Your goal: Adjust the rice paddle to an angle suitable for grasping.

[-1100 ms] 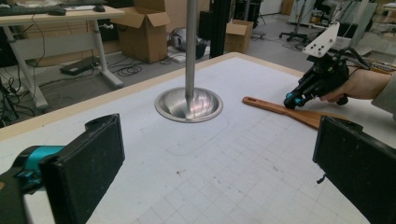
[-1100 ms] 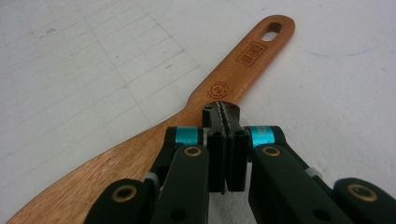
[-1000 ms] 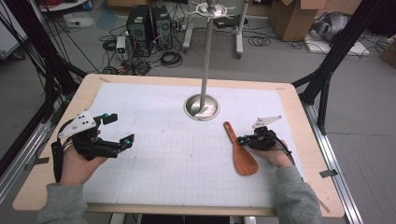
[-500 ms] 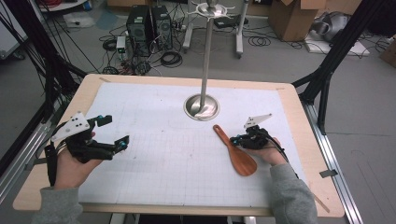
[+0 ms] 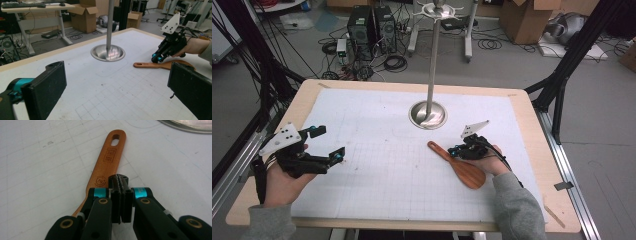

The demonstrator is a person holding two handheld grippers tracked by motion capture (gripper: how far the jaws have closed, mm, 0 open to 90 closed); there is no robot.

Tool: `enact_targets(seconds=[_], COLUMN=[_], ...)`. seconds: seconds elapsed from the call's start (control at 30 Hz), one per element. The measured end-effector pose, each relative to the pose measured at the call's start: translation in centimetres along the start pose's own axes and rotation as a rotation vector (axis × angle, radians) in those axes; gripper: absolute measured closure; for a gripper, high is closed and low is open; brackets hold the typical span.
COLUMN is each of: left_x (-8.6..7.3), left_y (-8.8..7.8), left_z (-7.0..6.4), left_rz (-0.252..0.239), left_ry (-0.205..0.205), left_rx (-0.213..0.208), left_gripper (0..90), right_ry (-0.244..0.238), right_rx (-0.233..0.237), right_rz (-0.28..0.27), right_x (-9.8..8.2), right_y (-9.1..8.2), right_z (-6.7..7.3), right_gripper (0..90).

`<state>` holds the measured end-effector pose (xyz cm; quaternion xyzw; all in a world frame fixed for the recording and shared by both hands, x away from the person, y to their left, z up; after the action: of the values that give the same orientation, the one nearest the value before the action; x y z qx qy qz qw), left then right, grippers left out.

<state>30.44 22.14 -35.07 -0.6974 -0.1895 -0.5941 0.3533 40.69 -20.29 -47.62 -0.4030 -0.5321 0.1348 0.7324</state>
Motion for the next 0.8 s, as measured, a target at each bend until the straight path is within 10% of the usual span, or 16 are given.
enact_targets(seconds=[0.8], left_x=[-0.5], left_y=[-0.7], left_z=[0.2], left_rz=[0.012], left_ry=[0.0], left_rx=[0.023], left_gripper=[2.6], right_ry=[-0.068], right_rx=[0.051], right_rz=[0.028], right_x=[2.0], right_y=[2.0], right_z=[2.1], right_gripper=[89.2])
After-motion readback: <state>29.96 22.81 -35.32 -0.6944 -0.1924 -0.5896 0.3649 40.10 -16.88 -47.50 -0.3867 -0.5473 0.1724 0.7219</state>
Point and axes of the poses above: each handheld gripper's, and its own axes: y roughly forward along the jaws, x roughly out of its top, z roughly to its left, the point moved 5 cm from there along y, roughly forward along the jaws, and after that the axes turned 3 degrees about z, right-handed, at the moved point
